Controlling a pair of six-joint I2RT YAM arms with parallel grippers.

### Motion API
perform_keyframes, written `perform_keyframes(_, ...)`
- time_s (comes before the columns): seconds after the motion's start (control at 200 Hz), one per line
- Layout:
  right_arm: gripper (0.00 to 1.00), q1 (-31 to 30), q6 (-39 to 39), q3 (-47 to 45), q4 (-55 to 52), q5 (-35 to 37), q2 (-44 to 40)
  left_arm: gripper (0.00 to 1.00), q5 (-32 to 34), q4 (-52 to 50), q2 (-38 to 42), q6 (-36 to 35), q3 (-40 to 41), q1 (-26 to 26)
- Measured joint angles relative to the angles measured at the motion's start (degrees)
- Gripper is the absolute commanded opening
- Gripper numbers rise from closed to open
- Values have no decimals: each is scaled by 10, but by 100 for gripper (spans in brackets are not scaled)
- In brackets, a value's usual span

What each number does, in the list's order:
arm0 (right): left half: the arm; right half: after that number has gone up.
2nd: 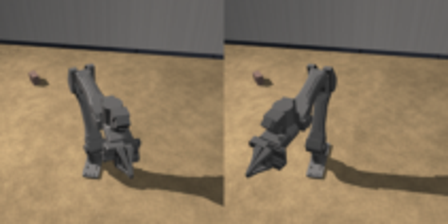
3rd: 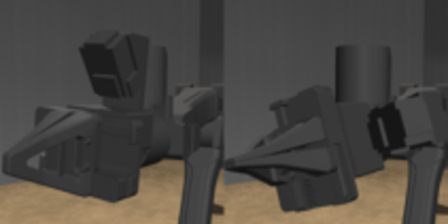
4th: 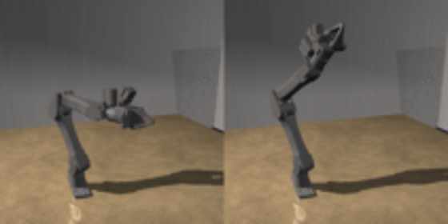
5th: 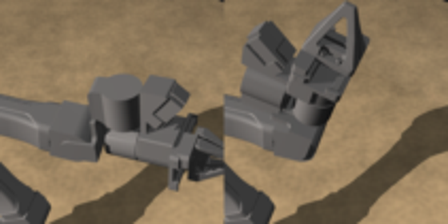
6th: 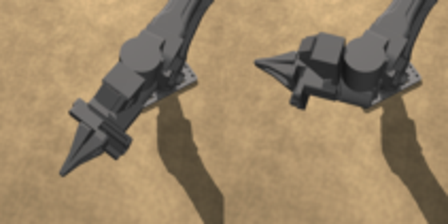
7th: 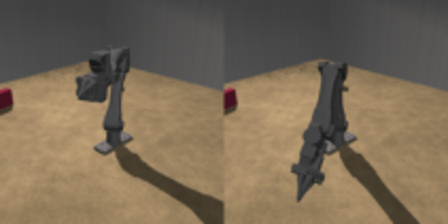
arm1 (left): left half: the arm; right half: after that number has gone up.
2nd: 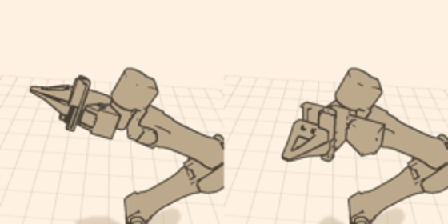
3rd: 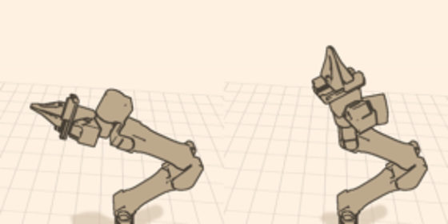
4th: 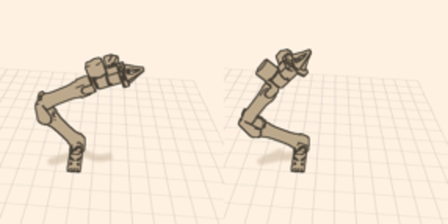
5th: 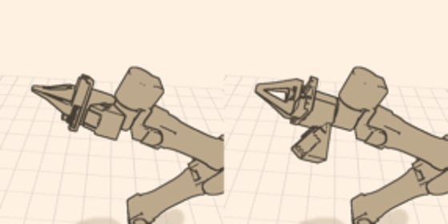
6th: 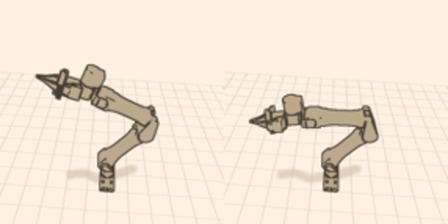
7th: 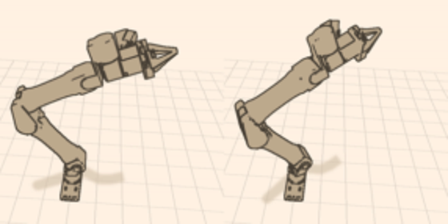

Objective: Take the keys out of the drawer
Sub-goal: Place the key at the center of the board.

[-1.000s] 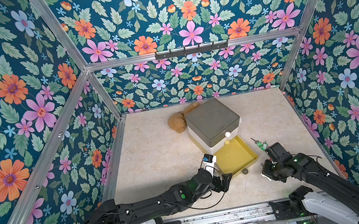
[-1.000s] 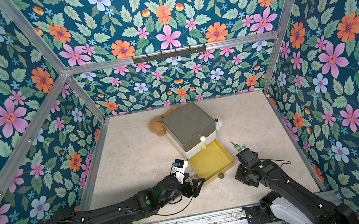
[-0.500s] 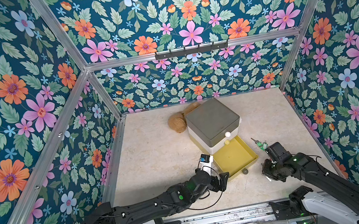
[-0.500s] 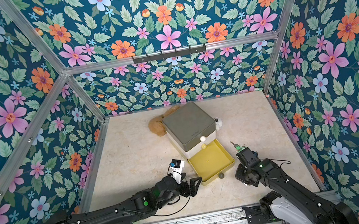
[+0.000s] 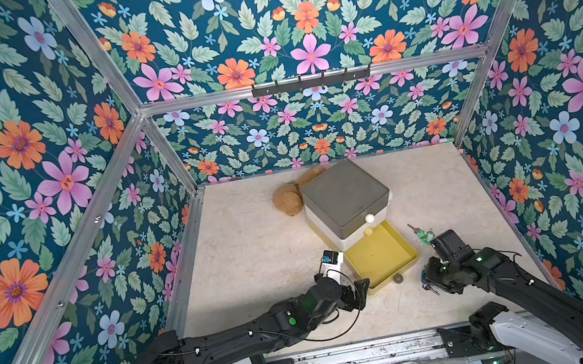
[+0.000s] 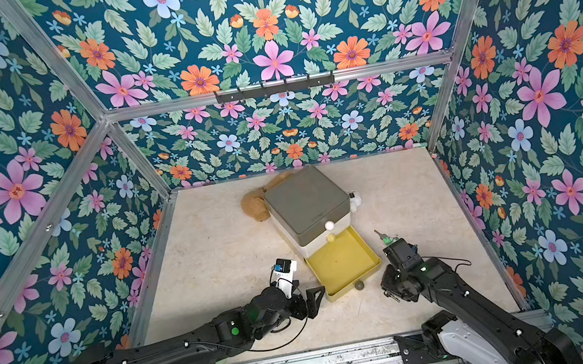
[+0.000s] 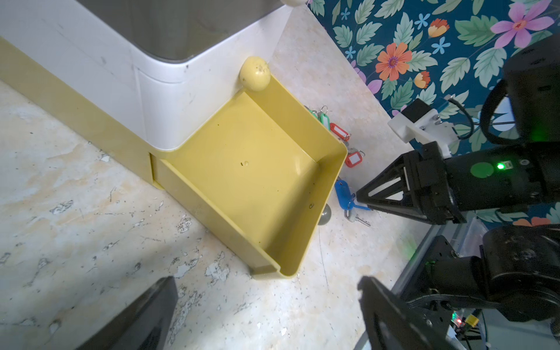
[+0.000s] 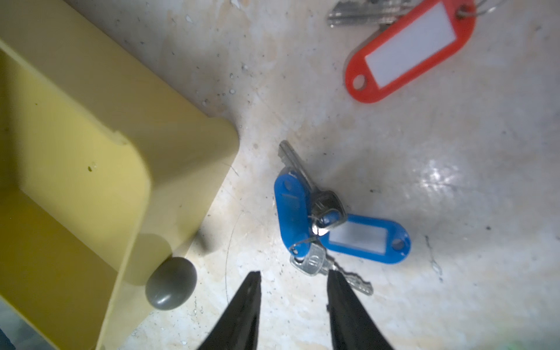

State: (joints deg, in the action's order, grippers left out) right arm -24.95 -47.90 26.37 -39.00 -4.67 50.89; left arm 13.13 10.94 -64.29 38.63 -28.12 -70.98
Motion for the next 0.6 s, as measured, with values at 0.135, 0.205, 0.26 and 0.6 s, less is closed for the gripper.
perform_keyframes(0.135, 43, 0, 0, 4, 2, -1, 1, 99, 6, -5, 6, 0, 0, 0)
perform_keyframes(0.205, 43, 0, 0, 6, 2, -4, 1, 99, 11, -7, 11, 3, 1, 0)
perform_keyframes(0.26, 43, 0, 0, 7, 4, -9, 0, 99, 17, -7, 16, 4, 2, 0)
perform_keyframes(0.6, 43, 0, 0, 2, 41, -59, -17, 99, 38, -14, 45, 13, 16, 0)
